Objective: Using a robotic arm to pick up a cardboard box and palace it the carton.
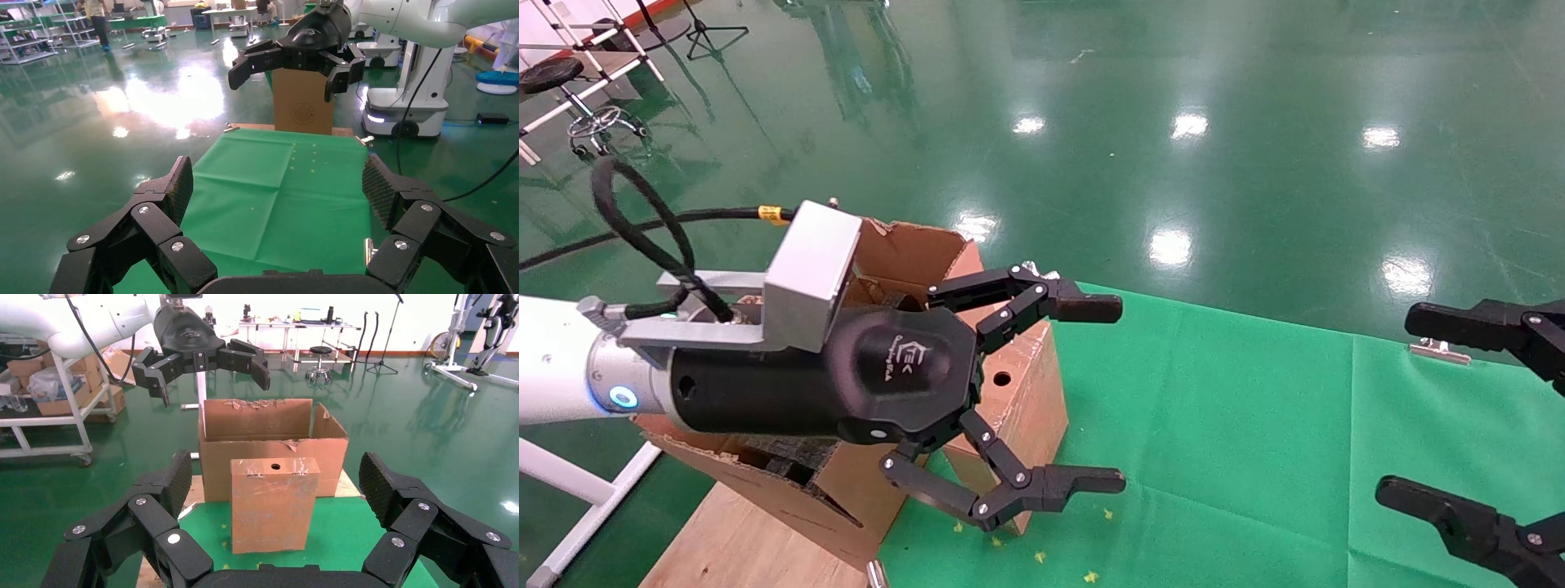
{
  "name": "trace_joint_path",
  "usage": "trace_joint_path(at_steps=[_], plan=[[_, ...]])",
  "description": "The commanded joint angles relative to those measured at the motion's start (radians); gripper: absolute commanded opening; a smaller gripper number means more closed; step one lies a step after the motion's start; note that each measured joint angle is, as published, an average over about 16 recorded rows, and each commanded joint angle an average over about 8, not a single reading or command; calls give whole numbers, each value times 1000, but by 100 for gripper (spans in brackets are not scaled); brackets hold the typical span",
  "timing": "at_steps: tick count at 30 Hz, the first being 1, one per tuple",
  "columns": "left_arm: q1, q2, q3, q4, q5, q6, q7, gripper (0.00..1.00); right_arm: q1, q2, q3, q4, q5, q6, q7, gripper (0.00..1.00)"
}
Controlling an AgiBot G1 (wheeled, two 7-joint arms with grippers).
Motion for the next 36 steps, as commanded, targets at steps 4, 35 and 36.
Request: trace_joint_path(at_steps=[4, 35, 36], plan=[[0, 0, 0, 0, 0, 0, 0, 100, 0, 0, 0, 0, 0, 0, 0, 100], [-13, -56, 34, -25, 131, -89, -42, 100, 0, 0, 0, 0, 0, 0, 0, 0], [-13, -56, 34, -25, 134, -90, -41, 100, 0, 0, 0, 0, 0, 0, 0, 0]])
